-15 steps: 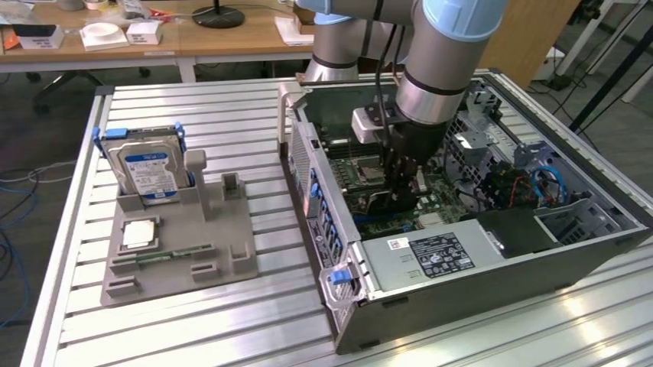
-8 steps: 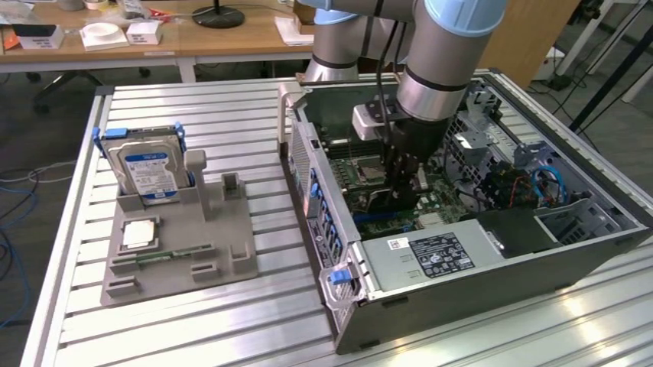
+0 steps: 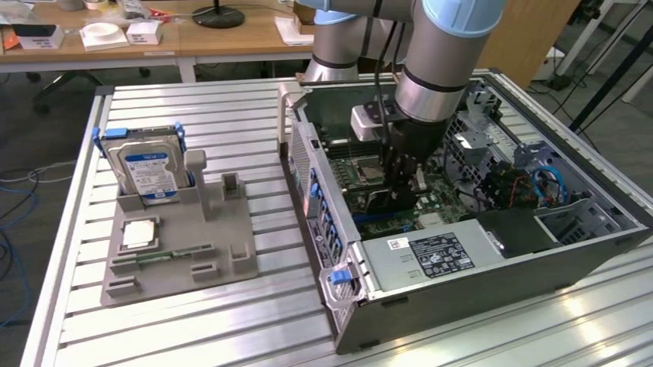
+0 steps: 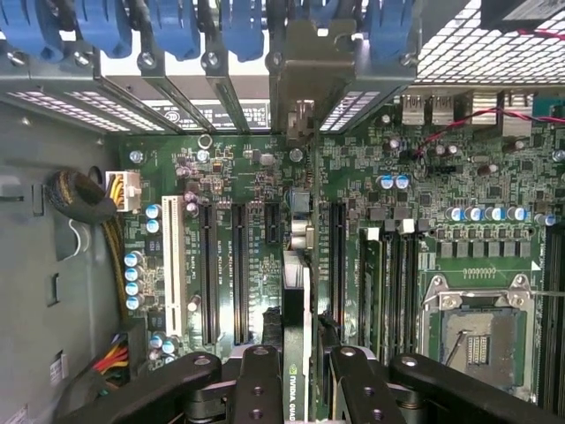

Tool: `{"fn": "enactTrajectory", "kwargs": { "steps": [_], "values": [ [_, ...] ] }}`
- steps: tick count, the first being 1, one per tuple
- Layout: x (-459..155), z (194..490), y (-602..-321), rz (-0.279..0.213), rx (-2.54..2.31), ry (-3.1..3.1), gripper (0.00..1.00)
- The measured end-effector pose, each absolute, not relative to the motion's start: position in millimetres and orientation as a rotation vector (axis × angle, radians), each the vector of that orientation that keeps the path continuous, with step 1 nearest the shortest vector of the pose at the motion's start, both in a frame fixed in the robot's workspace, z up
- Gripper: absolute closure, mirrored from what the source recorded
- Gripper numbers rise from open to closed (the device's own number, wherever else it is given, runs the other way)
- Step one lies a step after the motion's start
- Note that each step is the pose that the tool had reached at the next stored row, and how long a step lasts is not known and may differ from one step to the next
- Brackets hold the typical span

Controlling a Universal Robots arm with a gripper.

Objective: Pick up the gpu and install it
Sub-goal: 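Insert the gpu into the slot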

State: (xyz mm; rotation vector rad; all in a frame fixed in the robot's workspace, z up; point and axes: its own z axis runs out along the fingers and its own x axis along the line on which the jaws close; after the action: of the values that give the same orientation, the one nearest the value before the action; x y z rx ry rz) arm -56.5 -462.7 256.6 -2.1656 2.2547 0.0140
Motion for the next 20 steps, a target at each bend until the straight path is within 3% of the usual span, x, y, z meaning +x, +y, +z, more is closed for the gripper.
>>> {"fn": "enactTrajectory", "kwargs": {
  "steps": [20],
  "values": [
    [-56.6, 253.4, -461.5, 0.014, -2.166, 2.254, 0.74]
  ]
}}
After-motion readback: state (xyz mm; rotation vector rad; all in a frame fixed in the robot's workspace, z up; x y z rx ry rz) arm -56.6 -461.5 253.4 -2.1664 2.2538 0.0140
